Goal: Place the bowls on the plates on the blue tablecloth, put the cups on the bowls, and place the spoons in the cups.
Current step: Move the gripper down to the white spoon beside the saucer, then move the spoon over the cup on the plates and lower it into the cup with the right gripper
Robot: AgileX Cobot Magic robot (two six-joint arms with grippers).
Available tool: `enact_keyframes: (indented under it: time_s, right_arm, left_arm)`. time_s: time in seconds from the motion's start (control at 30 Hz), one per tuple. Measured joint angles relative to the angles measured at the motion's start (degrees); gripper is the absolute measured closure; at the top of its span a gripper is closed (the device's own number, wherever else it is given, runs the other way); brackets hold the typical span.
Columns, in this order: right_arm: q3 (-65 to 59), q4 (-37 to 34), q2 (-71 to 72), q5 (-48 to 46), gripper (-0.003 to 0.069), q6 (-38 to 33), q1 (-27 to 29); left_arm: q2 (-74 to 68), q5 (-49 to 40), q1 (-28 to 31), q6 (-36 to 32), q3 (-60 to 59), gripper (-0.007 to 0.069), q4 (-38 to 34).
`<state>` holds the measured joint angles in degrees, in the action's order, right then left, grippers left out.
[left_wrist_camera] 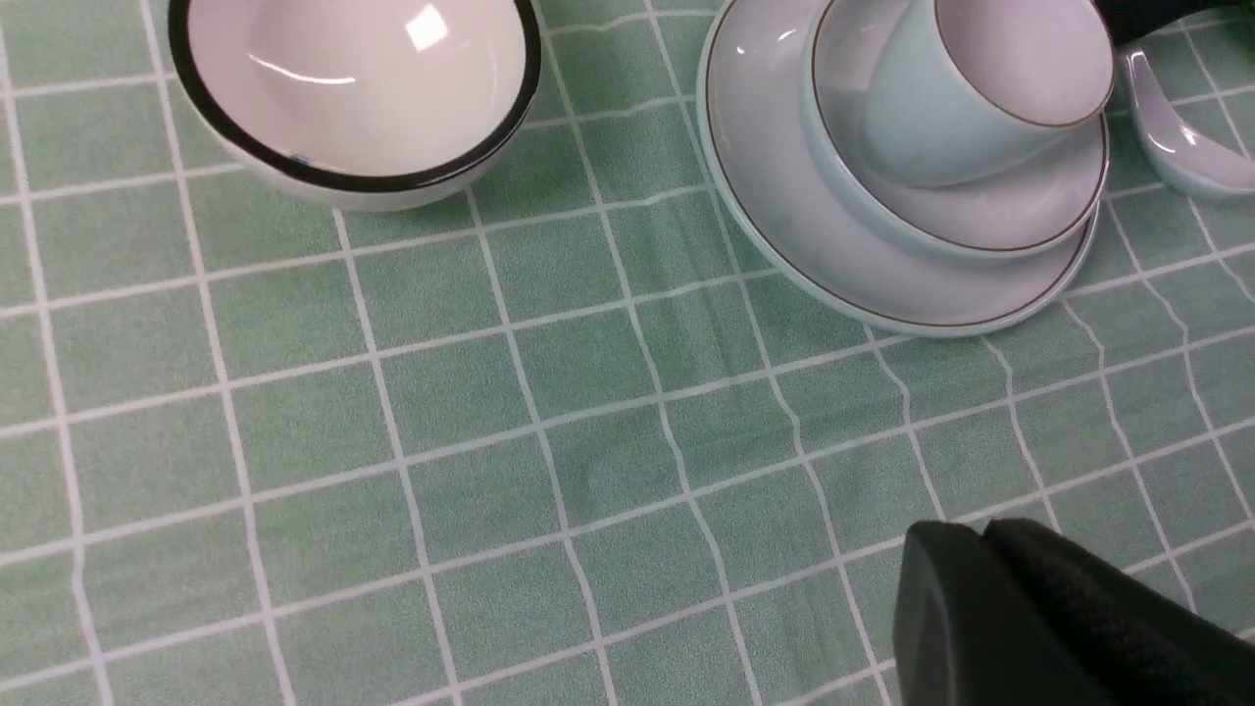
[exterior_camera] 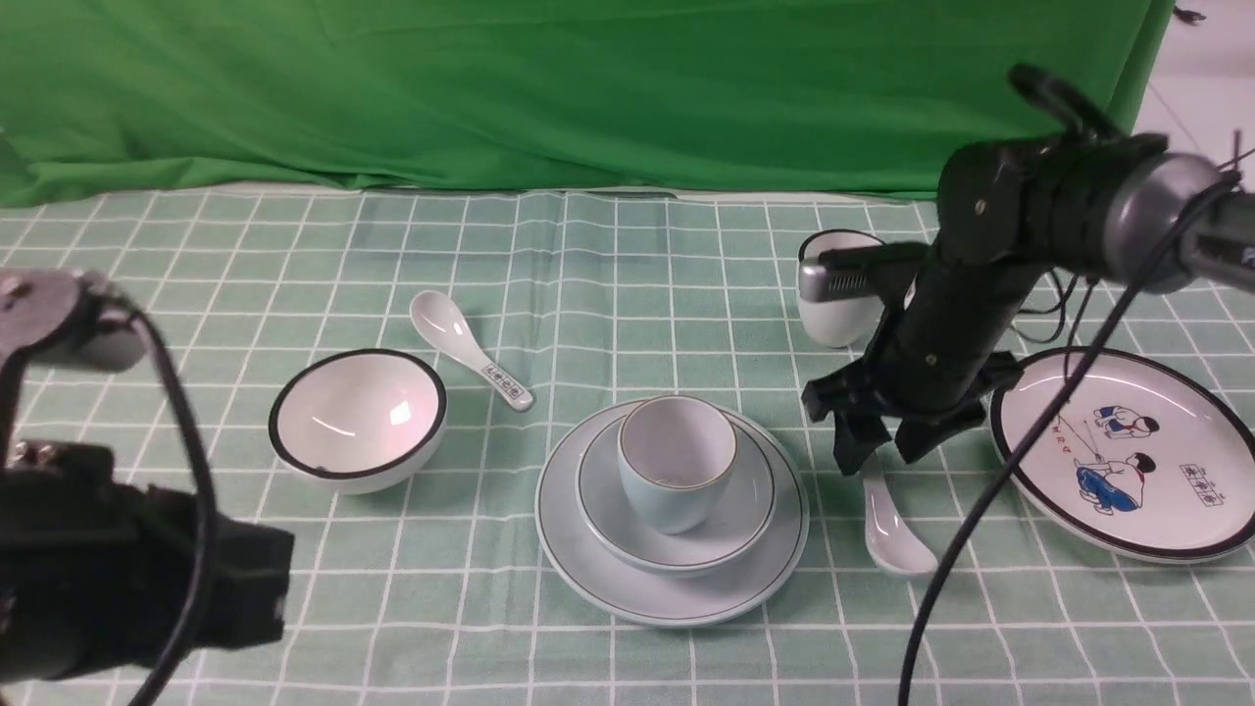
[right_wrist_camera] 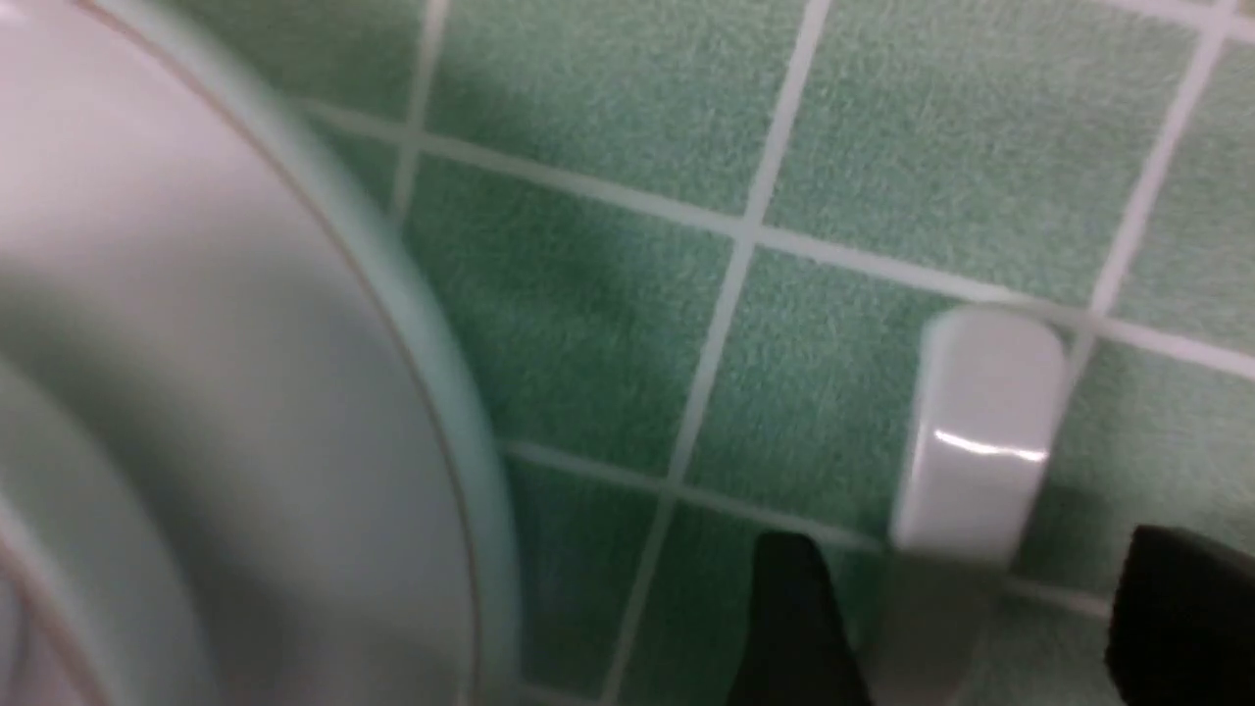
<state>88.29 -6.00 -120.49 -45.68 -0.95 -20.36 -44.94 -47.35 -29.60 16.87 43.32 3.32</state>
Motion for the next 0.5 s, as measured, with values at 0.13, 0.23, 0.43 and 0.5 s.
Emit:
enact_keyframes:
  time_s: [0.13, 0.23, 0.43, 0.5]
  right_arm:
    - [0.1, 0.2, -0.9, 1.3, 0.0314, -0.1, 0.0]
    - [0.1, 0.1, -0.9, 1.4, 0.048, -1.5, 0.1]
    - [0.0, 0.2, 1.1, 0.3, 0.0485, -3.7, 0.1]
    - [0.0, 0.0, 5.5, 0.4, 0.0485, -4.3, 0.1]
  left_arm:
    - [1.3, -0.5, 0.0, 0.1, -0.3, 0.0616, 0.0]
    - [1.3, -0.5, 0.0, 0.1, -0.3, 0.0616, 0.0]
    - [1.3, -0.6, 0.0, 0.3, -0.3, 0.0616, 0.0]
    - [1.3, -0.5, 0.0, 0.5, -0.3, 0.0616, 0.2]
